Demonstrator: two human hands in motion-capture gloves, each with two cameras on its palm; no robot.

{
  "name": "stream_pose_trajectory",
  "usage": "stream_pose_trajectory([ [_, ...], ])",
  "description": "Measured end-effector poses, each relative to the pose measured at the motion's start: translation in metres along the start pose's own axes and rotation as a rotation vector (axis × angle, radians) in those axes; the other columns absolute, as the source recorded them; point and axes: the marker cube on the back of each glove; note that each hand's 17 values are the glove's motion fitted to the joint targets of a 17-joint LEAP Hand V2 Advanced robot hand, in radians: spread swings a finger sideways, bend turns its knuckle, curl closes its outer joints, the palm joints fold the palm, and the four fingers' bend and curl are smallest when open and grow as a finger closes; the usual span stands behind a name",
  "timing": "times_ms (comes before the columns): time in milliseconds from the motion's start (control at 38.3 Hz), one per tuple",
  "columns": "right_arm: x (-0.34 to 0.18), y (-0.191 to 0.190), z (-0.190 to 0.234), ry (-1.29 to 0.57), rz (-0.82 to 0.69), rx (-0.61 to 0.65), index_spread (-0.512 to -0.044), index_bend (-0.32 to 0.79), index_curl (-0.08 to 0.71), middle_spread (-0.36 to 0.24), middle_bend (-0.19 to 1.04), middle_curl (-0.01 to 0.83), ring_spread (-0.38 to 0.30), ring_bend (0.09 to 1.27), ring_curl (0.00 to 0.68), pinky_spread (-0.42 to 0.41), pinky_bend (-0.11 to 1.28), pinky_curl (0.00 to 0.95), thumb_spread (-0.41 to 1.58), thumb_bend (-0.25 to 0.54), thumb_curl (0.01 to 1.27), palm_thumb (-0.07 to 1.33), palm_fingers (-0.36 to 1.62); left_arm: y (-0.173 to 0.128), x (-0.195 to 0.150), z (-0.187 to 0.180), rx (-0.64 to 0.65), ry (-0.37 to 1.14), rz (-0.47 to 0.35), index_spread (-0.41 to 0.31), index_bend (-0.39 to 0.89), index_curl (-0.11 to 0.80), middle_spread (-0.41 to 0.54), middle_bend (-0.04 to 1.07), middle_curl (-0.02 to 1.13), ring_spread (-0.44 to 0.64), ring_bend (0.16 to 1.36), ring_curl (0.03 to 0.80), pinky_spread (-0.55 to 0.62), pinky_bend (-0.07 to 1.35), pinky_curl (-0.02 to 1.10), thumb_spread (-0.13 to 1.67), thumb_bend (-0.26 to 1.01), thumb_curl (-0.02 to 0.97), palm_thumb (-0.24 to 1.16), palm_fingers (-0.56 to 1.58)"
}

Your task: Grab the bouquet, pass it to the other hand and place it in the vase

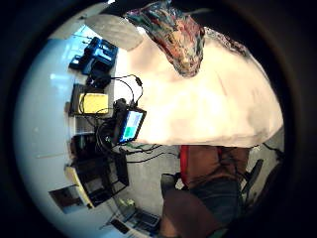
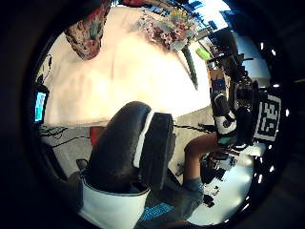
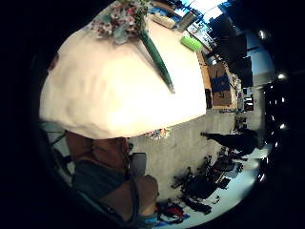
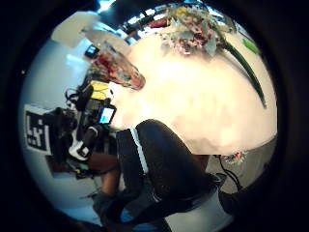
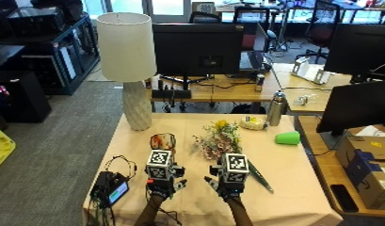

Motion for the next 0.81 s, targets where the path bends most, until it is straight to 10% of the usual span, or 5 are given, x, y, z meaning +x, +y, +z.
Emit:
stream_pose_trajectory([
  [287,0.001,-0.002,0.007,0.023,-0.007,-0.018,-0.354,0.17,0.148,-0.001,0.21,0.142,0.135,0.19,0.060,0.256,0.44,0.191,0.90,0.063,0.10,0.19,0.12,-0.003,0.000,0.000,-0.003,0.006,0.007,-0.069,0.18,0.164,0.125,0.18,0.15,0.32,0.45,0.156,0.42,0.27,0.14,0.87,-0.01,0.096,0.07,0.30],
  [809,0.010,-0.002,-0.001,-0.017,-0.020,0.019,-0.408,0.15,0.226,0.008,0.20,0.242,0.167,0.21,0.129,0.298,0.45,0.271,1.11,-0.015,0.19,0.22,0.06,-0.002,0.003,-0.002,0.015,0.025,0.028,-0.079,0.16,0.267,0.145,0.18,0.24,0.39,0.48,0.206,0.49,0.28,0.23,1.06,-0.02,0.187,0.05,0.25],
])
